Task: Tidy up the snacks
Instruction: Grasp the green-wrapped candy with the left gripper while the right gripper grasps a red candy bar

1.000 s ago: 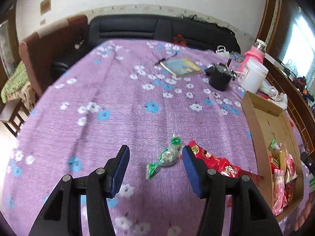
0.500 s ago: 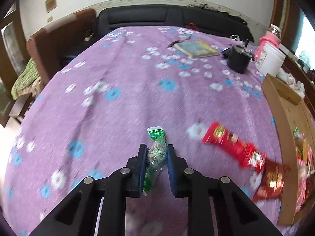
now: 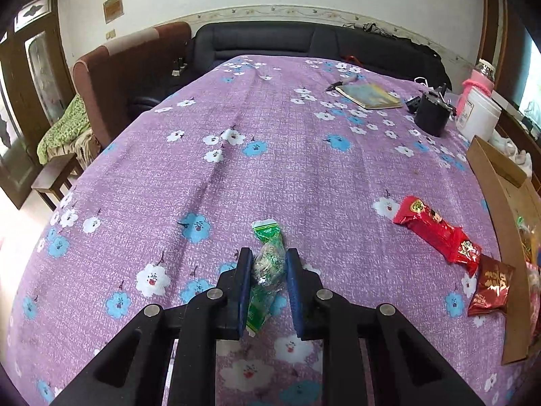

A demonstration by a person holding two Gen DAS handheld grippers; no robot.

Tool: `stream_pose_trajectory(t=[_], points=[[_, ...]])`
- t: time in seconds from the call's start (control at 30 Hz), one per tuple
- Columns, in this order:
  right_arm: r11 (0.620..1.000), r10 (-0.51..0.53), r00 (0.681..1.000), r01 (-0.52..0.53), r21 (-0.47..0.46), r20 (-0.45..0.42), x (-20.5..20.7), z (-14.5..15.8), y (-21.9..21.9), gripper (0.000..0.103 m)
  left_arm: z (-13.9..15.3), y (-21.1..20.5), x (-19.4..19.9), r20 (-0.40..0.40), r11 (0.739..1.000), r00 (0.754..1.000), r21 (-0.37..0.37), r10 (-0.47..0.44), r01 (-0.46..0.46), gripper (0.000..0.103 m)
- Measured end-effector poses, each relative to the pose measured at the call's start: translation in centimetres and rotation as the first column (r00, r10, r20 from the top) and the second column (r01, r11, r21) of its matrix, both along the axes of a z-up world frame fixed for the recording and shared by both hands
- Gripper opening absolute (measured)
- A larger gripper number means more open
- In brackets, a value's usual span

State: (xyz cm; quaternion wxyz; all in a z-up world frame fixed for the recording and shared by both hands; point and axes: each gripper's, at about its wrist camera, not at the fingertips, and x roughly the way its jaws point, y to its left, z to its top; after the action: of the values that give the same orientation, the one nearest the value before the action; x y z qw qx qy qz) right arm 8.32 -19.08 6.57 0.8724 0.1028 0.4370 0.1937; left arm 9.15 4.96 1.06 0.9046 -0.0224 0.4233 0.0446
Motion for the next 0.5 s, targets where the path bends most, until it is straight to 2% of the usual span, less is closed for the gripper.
stream_pose_trajectory(t=[0.2,0.37,0.43,0.5], points=[[0.993,0.061,0.995,-0.069,-0.095,-0.077,5.5,-2.2,6.1,0.05,-0.1,0.5,0.5,0.001,1.0,1.0,-0.007,0.008,-0.008,0.02],[0.965,0.042,0.998,-0.054,-0.257,-0.053,8.0,-4.0,8.2,0.05,0.0,0.4,0.7,-0.001,1.0,1.0,0.003,0.012,-0.012,0.02],[0.966,0.057,0.995,-0.075,-0.246,-0.079,8.4,-4.2,8.5,0.05,-0.1,0.4,0.8,-0.002,1.0,1.0,0.007,0.013,-0.013,0.02],[0.95,0.086,0.991,-0.111,-0.293,-0.098,8.1,-4.6,9.6,0.041,0.0,0.3,0.8,-0.003,1.0,1.0,0.007,0.013,-0.013,0.02]])
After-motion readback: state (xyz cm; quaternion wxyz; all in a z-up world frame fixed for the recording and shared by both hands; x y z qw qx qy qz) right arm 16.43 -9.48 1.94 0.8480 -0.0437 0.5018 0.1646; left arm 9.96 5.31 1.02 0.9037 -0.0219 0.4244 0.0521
